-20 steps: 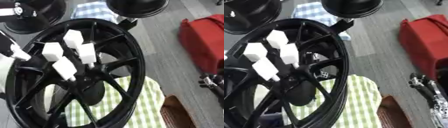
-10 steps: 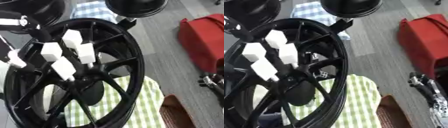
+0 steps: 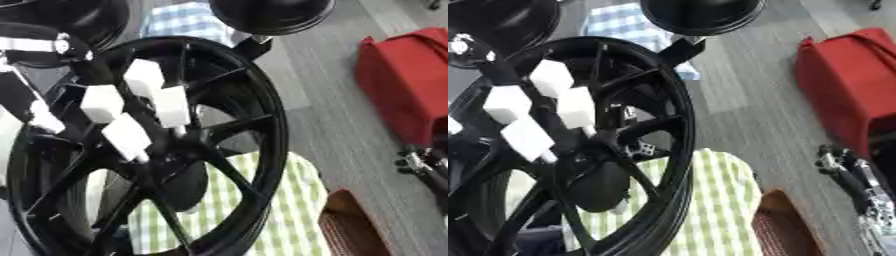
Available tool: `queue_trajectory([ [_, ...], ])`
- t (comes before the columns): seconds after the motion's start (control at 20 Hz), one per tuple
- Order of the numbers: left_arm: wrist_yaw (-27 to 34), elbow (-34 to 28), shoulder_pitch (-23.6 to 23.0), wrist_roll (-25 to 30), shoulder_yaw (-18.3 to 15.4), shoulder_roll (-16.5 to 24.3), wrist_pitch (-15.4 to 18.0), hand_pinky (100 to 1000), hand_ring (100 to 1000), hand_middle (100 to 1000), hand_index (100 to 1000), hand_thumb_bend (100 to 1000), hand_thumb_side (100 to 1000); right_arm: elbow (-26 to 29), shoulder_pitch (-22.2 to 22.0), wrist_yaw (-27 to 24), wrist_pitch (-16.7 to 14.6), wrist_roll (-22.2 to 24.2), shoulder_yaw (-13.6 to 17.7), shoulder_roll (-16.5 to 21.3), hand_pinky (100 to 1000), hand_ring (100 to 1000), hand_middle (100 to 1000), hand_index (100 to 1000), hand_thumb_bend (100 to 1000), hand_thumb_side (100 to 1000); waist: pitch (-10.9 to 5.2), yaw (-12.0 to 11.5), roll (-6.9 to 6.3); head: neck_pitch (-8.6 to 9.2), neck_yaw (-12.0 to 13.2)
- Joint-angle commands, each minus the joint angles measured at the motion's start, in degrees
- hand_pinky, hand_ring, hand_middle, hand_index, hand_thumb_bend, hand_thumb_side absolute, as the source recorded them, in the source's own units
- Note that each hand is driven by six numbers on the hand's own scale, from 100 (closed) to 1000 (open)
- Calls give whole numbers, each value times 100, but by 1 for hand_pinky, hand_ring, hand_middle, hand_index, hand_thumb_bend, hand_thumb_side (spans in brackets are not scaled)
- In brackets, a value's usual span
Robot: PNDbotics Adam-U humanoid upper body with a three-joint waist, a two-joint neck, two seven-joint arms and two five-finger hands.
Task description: Pull the pin out of the wheel hub.
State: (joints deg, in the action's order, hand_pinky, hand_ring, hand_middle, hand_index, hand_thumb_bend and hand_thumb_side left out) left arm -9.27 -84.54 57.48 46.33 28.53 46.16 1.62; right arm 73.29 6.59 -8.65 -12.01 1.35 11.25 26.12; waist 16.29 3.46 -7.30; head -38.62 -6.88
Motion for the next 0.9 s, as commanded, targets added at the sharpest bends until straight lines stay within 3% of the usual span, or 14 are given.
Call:
queue_trajectory([
  [0.05,-99,15,133,-23,-17,73,-1,790,707,647,800,637,177,112,50,47,8,-6,16,122,660,653,655,725,195,539,-88,-1,38,77,21],
  [0.4,-109,48,145,-50,3,41,-28,778,688,622,781,600,163,115,50,44,11,-7,15,124,660,652,655,725,197,537,-89,1,39,75,21],
  [0.45,-99,51,146,-57,3,32,-33,757,637,559,729,540,133,115,50,44,12,-8,16,124,660,652,654,724,203,533,-89,2,40,73,23],
  [0.9,23,154,227,-188,117,-137,-127,748,624,542,715,548,133,122,53,30,22,-15,10,121,660,651,654,724,209,530,-92,14,48,78,28],
])
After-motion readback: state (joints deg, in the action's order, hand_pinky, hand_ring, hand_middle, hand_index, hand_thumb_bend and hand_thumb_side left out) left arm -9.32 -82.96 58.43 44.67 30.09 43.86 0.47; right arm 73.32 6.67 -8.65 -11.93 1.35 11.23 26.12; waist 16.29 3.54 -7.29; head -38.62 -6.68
